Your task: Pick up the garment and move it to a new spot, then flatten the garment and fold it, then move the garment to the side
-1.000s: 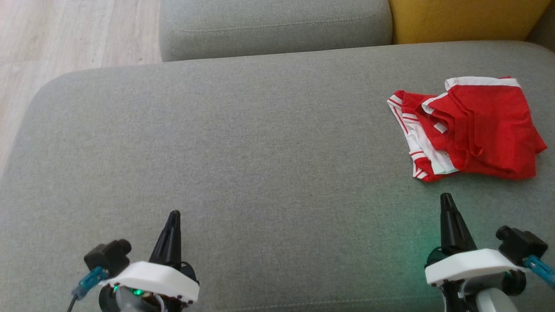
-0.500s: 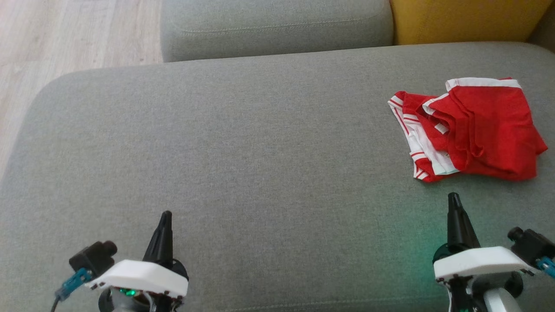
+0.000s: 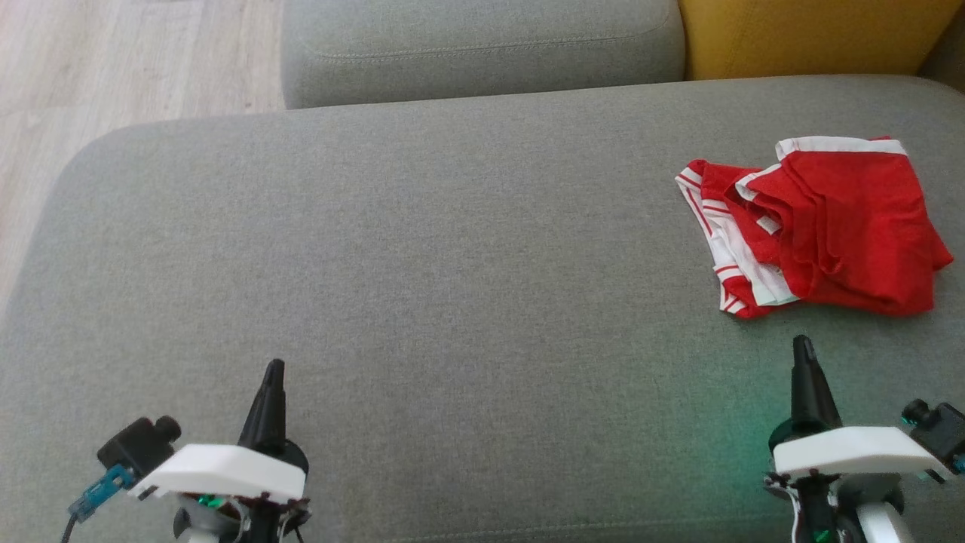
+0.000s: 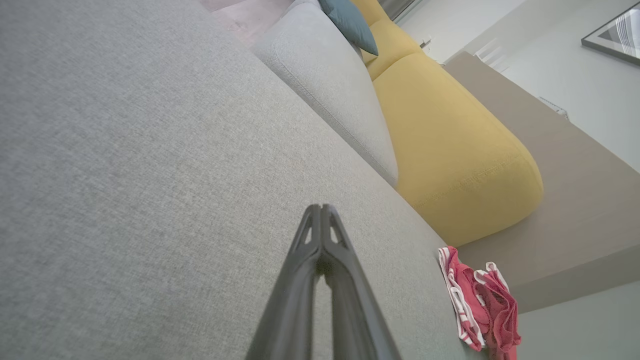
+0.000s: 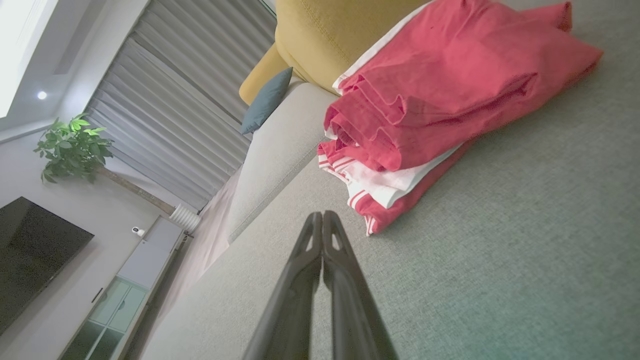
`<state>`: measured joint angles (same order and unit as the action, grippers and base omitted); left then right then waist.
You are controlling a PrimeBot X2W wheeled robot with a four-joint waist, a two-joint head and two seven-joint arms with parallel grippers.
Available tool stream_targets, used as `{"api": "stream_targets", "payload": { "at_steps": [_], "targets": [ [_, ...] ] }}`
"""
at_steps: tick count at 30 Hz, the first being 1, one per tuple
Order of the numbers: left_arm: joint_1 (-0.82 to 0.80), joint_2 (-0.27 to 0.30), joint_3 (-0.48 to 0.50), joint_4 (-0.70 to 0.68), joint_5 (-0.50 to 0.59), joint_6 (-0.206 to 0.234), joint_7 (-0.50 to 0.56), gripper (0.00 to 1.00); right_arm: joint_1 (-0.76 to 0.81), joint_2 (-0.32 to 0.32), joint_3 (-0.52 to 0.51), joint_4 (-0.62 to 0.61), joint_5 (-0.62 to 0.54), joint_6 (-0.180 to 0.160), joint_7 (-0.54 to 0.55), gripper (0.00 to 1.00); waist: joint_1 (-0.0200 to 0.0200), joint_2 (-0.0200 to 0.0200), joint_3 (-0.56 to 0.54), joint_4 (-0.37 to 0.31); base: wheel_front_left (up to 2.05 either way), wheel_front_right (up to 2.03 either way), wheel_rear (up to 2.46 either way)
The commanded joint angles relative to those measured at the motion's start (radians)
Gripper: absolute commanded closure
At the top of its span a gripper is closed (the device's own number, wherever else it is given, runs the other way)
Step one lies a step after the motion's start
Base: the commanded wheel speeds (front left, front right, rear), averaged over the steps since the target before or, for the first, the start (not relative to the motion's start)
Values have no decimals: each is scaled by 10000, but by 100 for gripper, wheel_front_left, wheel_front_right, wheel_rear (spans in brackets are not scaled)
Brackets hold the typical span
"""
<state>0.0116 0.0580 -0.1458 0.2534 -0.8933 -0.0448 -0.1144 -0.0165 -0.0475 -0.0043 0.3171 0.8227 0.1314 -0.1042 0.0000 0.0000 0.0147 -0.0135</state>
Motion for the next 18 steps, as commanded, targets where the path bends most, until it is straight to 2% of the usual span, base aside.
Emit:
{"api": "stream_targets", "payload": {
  "at_steps": [1, 18],
  "targets": [
    [-531, 127, 303, -298, -212, -52, 60, 100, -591, -158, 39, -380, 251, -2, 31, 100, 0, 0, -1, 2, 0, 0, 0],
    [-687, 149, 772, -250, -2022, -253, 529, 100, -665, -171, -180, -469, 2194, -4, 513, 100, 0, 0, -30, 35, 0, 0, 0]
  ]
}}
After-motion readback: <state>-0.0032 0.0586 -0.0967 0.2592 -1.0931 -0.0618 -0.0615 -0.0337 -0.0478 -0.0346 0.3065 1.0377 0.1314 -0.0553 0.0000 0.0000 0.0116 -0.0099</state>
